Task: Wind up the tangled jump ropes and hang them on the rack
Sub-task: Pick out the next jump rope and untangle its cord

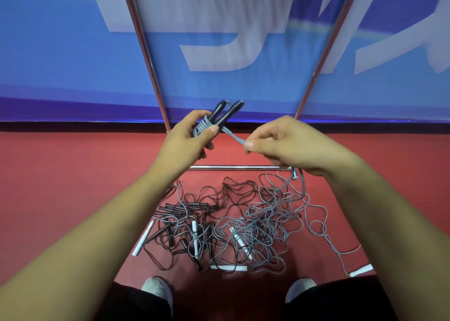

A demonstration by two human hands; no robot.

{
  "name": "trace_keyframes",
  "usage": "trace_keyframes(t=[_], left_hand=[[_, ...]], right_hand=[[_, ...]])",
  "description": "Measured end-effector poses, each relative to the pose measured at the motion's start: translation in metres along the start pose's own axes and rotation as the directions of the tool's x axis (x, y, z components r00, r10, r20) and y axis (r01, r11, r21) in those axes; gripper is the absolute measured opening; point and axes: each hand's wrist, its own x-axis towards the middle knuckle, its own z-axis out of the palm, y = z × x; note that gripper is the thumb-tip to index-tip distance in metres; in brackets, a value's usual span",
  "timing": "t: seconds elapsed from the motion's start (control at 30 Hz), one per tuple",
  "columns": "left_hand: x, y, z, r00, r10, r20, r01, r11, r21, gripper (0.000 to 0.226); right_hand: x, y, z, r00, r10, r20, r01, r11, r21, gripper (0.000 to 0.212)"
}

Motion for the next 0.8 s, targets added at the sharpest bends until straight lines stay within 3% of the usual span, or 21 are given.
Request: trace_keyframes(t=[0.07, 0.17, 0.3, 0.47, 0.6, 0.7, 0.8], left_hand=[[-0.002, -0.004, -0.002, 0.999, 0.047, 0.009, -0.048, 0.971, 0.234, 0.023], [-0.004, -0.006, -0.002, 0.995, 0.084, 0.053, -0.099, 0.785, 0.612, 0.035], [-0.01, -0.002, 0.008, 0.973, 0.084, 0.216, -0.223, 0.583, 0.781, 0.038], [-0.016, 0.005, 0.019, 0.908, -0.091, 0.409, -0.297, 0.547, 0.782, 0.07], [-0.017, 0.006, 0.021, 0.88, -0.01, 0.474, -0.378, 0.589, 0.714, 0.045], [-0.016, 0.003, 0.015, 0.834, 0.067, 0.547, -0.427, 0.707, 0.565, 0.02], [-0.019, 0.006, 0.01, 0.752, 0.143, 0.643, -0.41, 0.865, 0.288, 0.007]], right_hand=[[-0.002, -0.005, 0.004, 0.999, -0.01, 0.038, 0.011, 1.0, -0.026, 0.012], [-0.003, -0.008, 0.007, 1.0, -0.005, 0.025, 0.006, 0.999, -0.052, 0.009], [-0.002, -0.011, 0.01, 0.998, -0.028, -0.05, 0.021, 0.993, -0.119, 0.015], [-0.006, -0.012, 0.007, 0.99, -0.061, -0.129, 0.039, 0.986, -0.165, 0.017], [-0.003, -0.009, 0.003, 0.967, -0.111, -0.227, 0.058, 0.972, -0.229, 0.017], [-0.002, -0.004, -0.007, 0.948, -0.122, -0.293, 0.058, 0.974, -0.219, 0.02], [0.002, 0.006, -0.014, 0.947, -0.103, -0.305, 0.054, 0.985, -0.165, 0.023]])
